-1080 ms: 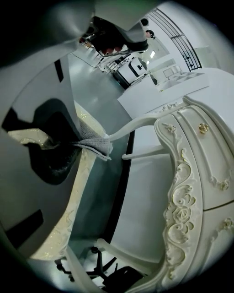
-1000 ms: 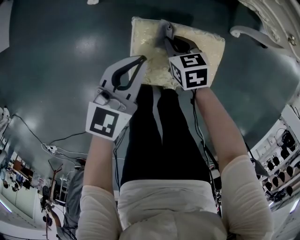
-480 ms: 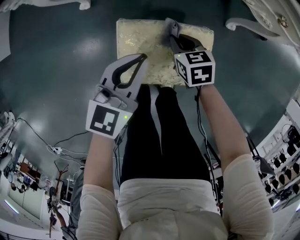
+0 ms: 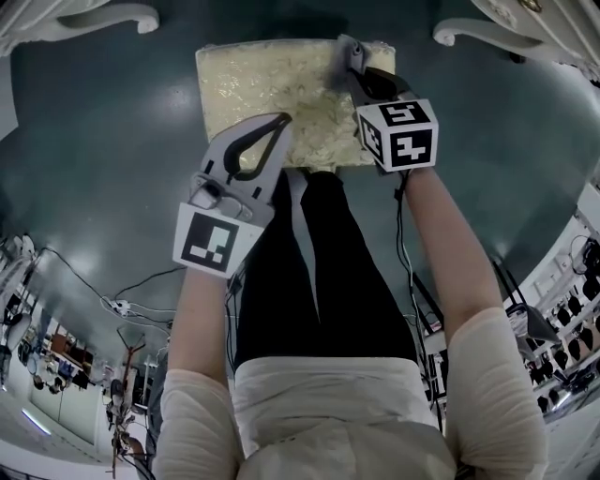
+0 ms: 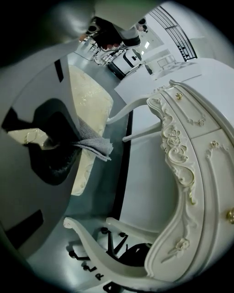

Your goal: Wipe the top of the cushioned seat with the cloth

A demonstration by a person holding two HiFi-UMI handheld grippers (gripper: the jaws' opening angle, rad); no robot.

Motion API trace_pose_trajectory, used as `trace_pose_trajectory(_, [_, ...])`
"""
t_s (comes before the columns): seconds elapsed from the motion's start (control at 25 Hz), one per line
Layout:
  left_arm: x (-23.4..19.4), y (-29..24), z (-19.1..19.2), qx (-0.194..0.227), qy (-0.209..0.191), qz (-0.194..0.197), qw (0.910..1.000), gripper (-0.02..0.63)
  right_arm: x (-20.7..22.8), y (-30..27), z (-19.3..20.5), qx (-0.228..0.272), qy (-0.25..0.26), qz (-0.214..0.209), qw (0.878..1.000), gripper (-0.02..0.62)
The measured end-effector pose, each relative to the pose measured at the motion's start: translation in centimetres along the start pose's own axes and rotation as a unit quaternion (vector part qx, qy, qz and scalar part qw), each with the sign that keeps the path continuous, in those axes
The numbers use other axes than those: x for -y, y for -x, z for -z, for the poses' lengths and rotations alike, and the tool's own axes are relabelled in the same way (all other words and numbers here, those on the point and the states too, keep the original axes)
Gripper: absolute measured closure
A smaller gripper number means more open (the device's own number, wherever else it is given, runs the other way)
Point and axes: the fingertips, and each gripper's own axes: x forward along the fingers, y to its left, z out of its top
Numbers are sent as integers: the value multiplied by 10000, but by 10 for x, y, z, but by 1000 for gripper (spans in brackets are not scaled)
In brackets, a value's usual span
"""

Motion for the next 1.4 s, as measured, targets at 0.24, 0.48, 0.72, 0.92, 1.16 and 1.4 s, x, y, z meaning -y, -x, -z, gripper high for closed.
trace_pose_trajectory(0.24, [25, -29, -10, 40, -39, 82, 10000, 603, 41, 22, 14, -15, -68, 136, 9999, 569])
trace_pose_trajectory(0.48, [49, -41, -23, 78, -81, 112, 9999, 603, 63, 41, 26, -187, -111, 295, 9993, 569])
trace_pose_trajectory(0.72, [34, -10, -22, 59, -172, 183, 9997, 603, 42, 43, 16, -434, -30, 478, 9979, 569])
trace_pose_trajectory(0.92, [41, -7, -24, 100, -107, 228, 9996, 603, 34, 67, 3, -312, 118, 431, 9985, 569])
trace_pose_trajectory(1.16, [18, 32, -7, 58, -161, 228, 9996, 603, -37, 58, -5, -324, 232, 22, 9992, 569])
trace_pose_trajectory(1.4, [-25, 82, 19, -39, -104, 74, 9999, 603, -128, 23, -7, -396, 303, -500, 9975, 569])
